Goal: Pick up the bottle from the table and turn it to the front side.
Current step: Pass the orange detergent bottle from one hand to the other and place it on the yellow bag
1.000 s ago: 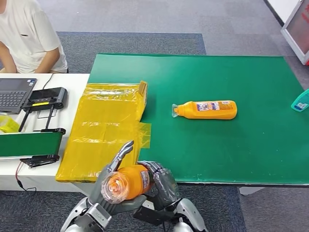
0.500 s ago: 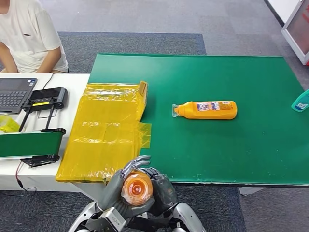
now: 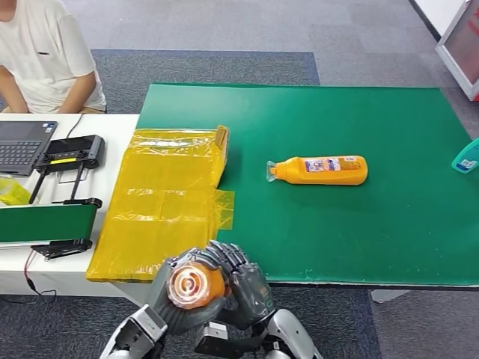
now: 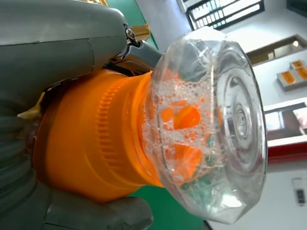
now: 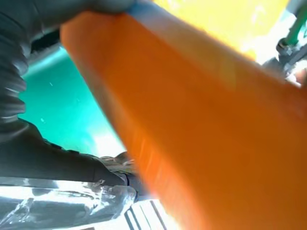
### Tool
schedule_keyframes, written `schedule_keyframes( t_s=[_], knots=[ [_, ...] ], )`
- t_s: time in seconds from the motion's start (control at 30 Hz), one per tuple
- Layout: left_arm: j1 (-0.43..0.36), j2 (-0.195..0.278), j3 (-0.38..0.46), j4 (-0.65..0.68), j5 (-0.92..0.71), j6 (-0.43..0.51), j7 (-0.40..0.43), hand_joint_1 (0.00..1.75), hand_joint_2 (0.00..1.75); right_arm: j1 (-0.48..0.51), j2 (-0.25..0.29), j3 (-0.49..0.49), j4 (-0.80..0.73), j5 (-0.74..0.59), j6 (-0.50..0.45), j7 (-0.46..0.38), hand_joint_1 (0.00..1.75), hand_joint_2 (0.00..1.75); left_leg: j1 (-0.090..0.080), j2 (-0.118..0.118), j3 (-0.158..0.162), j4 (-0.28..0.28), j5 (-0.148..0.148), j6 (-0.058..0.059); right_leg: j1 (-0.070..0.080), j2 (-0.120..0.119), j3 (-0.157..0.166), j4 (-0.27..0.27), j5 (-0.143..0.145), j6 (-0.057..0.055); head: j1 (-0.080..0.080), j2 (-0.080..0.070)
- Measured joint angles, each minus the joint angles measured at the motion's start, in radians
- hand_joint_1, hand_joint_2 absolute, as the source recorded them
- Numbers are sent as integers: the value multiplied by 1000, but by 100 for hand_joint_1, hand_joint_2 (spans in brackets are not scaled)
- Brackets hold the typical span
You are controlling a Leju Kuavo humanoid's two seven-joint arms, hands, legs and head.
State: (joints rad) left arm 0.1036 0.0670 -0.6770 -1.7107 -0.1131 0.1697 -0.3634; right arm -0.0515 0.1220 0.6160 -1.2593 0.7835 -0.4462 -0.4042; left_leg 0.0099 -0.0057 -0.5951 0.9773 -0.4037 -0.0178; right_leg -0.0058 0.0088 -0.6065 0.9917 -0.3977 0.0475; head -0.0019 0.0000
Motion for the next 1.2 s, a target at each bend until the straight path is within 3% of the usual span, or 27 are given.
schedule_keyframes(
  t_s=[0.1, 0.17, 0.27, 0.4, 0.5, 0.6, 0.73, 0.87, 1.03, 1.2],
  knots=[
    [41, -14, 64, -30, 84, -30, -51, 175, 175, 0, -1, -1, -26, -4, 0, 0, 0, 175, 0, 0, 0, 0, 0, 0, 0, 0, 0, 0, 0, 0, 0, 0],
    [79, -33, 116, -64, 41, -14, -92, 175, 175, 0, -1, -4, -42, -10, -6, 1, 0, 175, 0, 0, 0, 0, 0, 0, 0, 0, -1, 0, 0, 0, 0, 0],
    [150, -68, 196, -141, -206, 126, -136, 175, 175, 1, 0, -11, -73, -16, -30, 5, 0, 175, 0, 1, 0, 0, 0, 0, 0, 1, -2, 0, -1, 0, 0, 0],
    [224, -119, 284, -251, -705, 457, -119, 175, 175, 0, 4, -15, -100, -21, -38, 13, 0, 175, 0, 2, 0, 0, -1, 0, 0, 0, -1, 0, -1, 0, 0, 0],
    [248, -186, 371, -298, -961, 524, -144, 175, 175, -6, 9, -15, -103, -26, -38, 16, 0, 175, 0, 2, 0, 0, -1, 0, 0, 0, -1, 0, -1, 0, 0, 0],
    [240, -256, 486, -304, -1062, 529, -215, 175, 175, -16, 16, -14, -102, -38, -38, 16, 0, 175, 0, 2, 1, 0, 0, 0, 0, 0, -1, 0, 0, -1, 0, 0],
    [178, -299, 636, -265, -1139, 529, -261, 175, 175, -32, 18, -7, -102, -75, -37, 1, 0, 175, 0, 2, 1, 0, 2, -1, 0, 0, -2, 0, 2, -2, 0, 0],
    [78, -261, 696, -133, -1217, 529, -171, 175, 175, -47, 18, 1, -102, -108, -29, -16, 0, 175, 0, 2, 1, 0, 4, -3, 1, 0, -3, 0, 3, -4, 0, 0],
    [-99, -178, 671, 126, -1310, 528, 43, 175, 175, -66, 18, 22, -102, -127, -3, -29, 0, 175, 1, 1, 0, 0, 6, -3, 1, 0, -4, 0, 5, -4, 0, 0],
    [-280, -126, 556, 382, -1300, 469, 176, 175, 175, -82, 21, 46, -102, -135, 21, -32, 0, 175, 0, 1, 0, 0, 7, -2, 1, 0, -4, 0, 7, -3, 0, 0]
  ],
)
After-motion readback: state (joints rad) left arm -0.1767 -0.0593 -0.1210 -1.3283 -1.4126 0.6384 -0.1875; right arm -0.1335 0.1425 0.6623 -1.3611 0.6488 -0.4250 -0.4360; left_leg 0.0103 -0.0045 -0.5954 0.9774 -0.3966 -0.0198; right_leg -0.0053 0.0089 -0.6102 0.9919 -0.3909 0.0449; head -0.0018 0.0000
